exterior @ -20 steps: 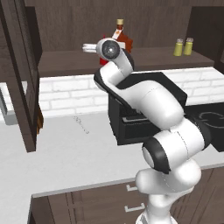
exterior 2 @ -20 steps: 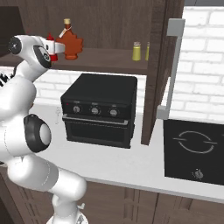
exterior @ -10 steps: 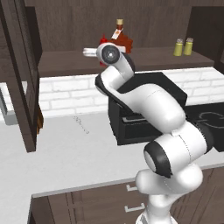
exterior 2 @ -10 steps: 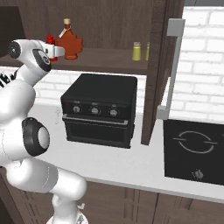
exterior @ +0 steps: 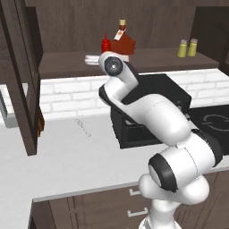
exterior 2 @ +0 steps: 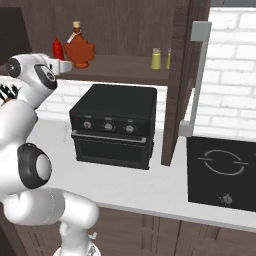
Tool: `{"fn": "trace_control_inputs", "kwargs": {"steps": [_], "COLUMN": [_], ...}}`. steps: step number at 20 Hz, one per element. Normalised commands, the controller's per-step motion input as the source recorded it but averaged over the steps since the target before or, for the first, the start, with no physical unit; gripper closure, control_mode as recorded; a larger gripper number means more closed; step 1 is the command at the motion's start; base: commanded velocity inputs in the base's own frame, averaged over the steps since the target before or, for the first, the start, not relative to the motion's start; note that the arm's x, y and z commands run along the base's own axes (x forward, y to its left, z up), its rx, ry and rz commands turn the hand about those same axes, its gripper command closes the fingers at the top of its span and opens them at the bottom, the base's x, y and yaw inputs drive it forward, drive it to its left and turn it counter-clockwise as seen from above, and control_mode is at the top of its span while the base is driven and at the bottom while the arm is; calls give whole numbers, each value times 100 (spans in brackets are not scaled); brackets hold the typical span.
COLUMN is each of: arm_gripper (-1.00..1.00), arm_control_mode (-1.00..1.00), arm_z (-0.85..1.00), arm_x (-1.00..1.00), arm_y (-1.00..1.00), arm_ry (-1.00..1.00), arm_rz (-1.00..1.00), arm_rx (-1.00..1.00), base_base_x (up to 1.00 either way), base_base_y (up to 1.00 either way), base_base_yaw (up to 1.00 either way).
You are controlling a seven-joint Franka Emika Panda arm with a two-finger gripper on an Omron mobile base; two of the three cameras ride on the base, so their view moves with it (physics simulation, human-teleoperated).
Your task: Put the shaker and condiment bottle from the counter next to their counterparts in the cabinet.
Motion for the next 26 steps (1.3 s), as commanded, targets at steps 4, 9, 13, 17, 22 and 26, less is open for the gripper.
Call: {"fn": "trace_control_inputs", "kwargs": {"steps": [4,9,13,17,22,26], "arm_gripper": [-100,-100,-100,-100,-100,-100], "arm_control_mode": [-100,-100,-100,-100,-100,-100], "arm_z": [1,3,23,30,28,28], "arm_x": [-47,-60,-65,-76,-92,-82], "arm_y": [5,6,2,0,0,0], "arm_ry": [-6,-6,-4,-6,-8,-1], "arm_rz": [0,0,0,0,0,0], "arm_rx": [0,1,2,5,8,12], "base_base_x": [0,0,0,0,0,0], "base_base_y": [0,0,0,0,0,0], "base_base_yaw": [0,0,0,0,0,0]}}
